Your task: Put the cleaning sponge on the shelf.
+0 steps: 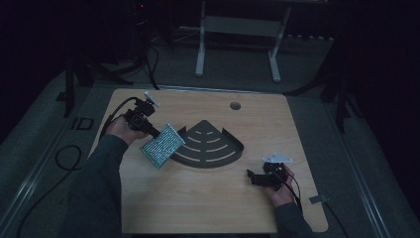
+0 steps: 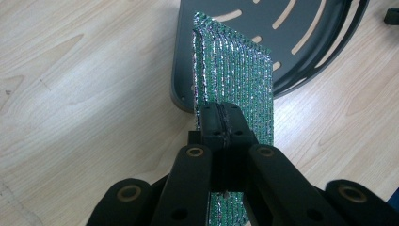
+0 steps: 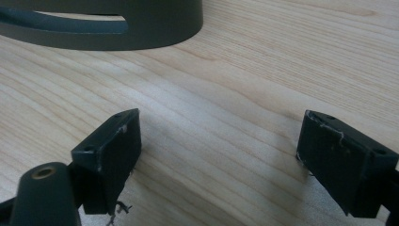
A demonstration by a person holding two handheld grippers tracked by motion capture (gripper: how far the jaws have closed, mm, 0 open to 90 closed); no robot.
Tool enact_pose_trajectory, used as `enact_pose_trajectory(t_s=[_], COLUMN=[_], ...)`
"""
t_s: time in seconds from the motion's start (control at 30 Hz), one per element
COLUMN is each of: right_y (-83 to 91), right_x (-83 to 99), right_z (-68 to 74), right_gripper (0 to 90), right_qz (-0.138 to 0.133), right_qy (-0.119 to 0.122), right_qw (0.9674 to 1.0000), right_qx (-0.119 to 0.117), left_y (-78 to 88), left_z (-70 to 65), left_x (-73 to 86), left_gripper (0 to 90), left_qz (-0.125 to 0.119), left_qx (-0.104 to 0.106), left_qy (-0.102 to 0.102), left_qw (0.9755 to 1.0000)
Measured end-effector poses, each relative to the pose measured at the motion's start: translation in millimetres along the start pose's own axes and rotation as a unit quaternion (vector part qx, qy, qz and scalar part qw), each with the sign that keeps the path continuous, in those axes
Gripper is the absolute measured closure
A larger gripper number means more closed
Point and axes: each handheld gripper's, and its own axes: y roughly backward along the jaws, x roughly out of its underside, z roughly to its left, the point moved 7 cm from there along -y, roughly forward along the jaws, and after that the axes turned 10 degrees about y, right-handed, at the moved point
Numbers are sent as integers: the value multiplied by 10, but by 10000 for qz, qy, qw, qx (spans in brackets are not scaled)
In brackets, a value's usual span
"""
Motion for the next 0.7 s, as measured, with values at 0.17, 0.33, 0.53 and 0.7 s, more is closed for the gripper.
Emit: enact_pose_trajectory(t_s=[0.17, 0.33, 0.53, 0.7], right_y=[0, 0, 0, 0], right_x=[0, 0, 0, -1], right_z=[-1, 0, -1, 0], right_gripper=[138, 138, 138, 138], right_qz=[-1, -1, -1, -3], right_qy=[6, 1, 5, -2], right_qw=[10000, 10000, 10000, 10000], right_qx=[1, 0, 1, 0], left_y=[-7, -19, -26, -43], left_z=[-27, -28, -32, -49], left_x=[-59, -110, -181, -233], left_gripper=[900, 900, 900, 900], left_qz=[-7, 5, 26, 44], left_qx=[-3, -22, -41, -38], left_qy=[-43, -43, -78, -90], left_qw=[10000, 10000, 10000, 9999])
